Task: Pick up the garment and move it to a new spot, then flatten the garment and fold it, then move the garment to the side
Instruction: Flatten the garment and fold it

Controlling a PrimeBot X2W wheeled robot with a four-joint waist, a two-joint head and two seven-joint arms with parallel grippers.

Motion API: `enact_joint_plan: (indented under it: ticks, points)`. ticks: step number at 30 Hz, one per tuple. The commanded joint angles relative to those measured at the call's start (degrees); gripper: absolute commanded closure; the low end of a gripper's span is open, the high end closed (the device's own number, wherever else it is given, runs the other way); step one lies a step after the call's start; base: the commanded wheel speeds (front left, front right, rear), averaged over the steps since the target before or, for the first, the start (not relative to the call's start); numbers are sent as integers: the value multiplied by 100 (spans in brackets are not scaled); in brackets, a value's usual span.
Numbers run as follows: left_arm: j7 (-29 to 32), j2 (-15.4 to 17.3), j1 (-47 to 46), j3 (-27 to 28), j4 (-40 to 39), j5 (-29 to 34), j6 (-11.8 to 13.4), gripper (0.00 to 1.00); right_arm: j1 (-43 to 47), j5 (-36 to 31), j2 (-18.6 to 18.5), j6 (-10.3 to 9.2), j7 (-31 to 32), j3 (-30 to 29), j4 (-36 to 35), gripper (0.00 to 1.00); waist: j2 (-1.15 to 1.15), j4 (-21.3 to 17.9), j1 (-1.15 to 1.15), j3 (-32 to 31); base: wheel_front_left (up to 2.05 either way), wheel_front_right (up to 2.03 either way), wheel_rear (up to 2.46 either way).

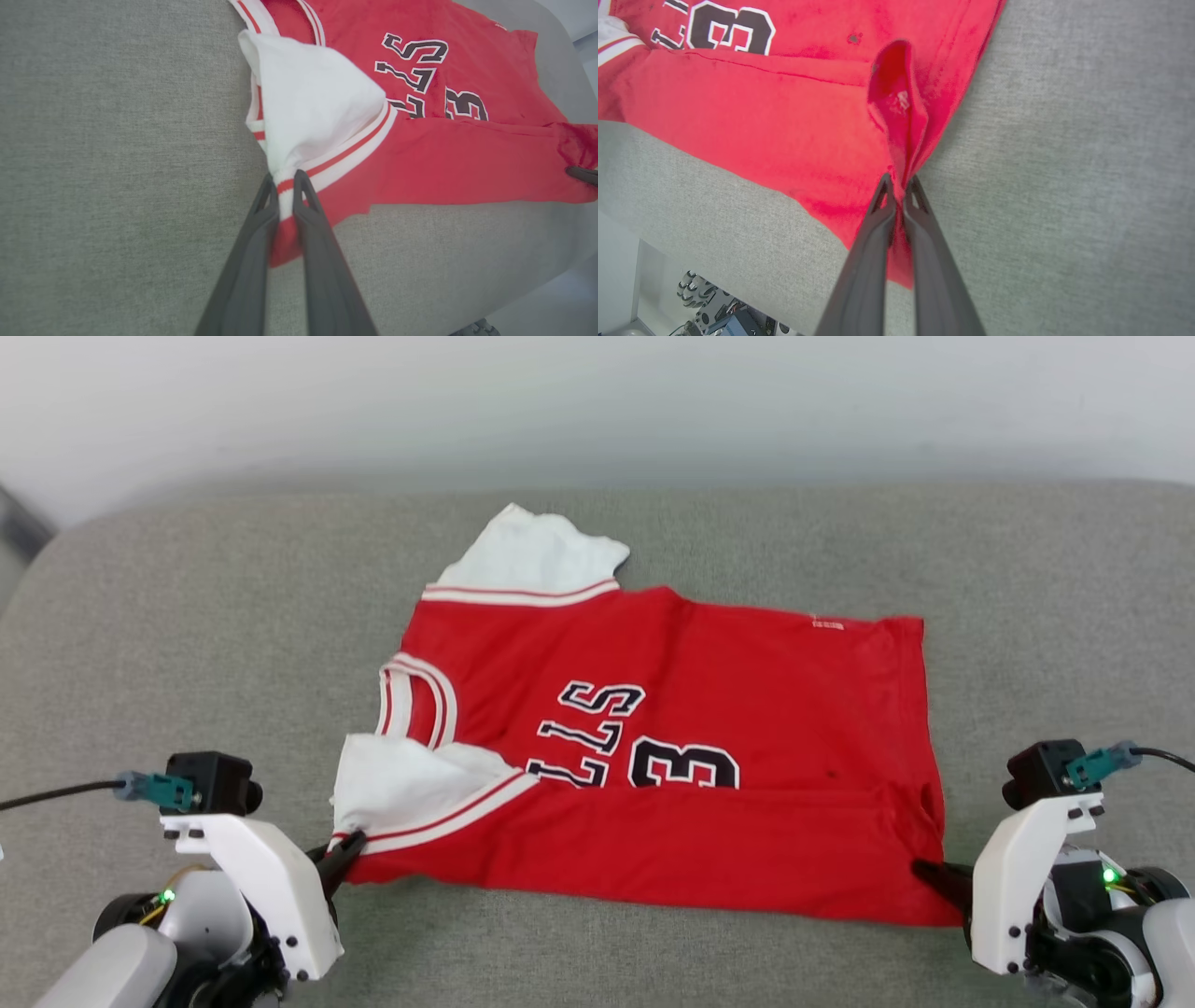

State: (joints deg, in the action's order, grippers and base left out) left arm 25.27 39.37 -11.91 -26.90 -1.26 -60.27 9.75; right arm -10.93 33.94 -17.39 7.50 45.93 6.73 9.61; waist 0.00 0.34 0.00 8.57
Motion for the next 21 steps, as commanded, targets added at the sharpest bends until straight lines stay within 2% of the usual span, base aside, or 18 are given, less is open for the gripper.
enact_joint_plan:
  ticks: [1,7,11,16,17,18,19,21]
  points:
    - [-35,25,131,2,-60,-34,55,100,127,57,-82,-2,28,5,-29,100,0,33,0,-250,0,0,0]
    - [-75,86,647,-5,-267,-108,218,100,443,87,-162,-2,71,-48,-137,100,0,51,0,-695,0,0,0]
    - [-136,14,1115,-53,-343,-248,347,100,808,47,-159,-2,120,-187,-172,100,0,67,0,-877,0,0,0]
    - [-237,-158,1293,-118,-185,-349,276,100,1179,-6,-31,-2,-26,-357,-147,100,0,79,0,-881,0,0,0]
    - [-259,-208,1262,-101,-132,-387,234,55,1209,-65,-23,-2,-140,-359,-175,100,0,77,0,-867,0,0,0]
    - [-303,-244,1221,-79,-69,-400,220,0,1228,-76,10,-2,-269,-384,-195,67,0,67,0,-852,0,0,0]
    - [-345,-248,1171,-53,2,-370,197,0,1237,-125,22,-2,-410,-369,-238,0,0,47,0,-832,0,0,0]
    - [-456,-313,1076,0,81,-351,146,0,1240,-258,17,-2,-817,-373,-327,0,0,6,0,-796,0,0,0]
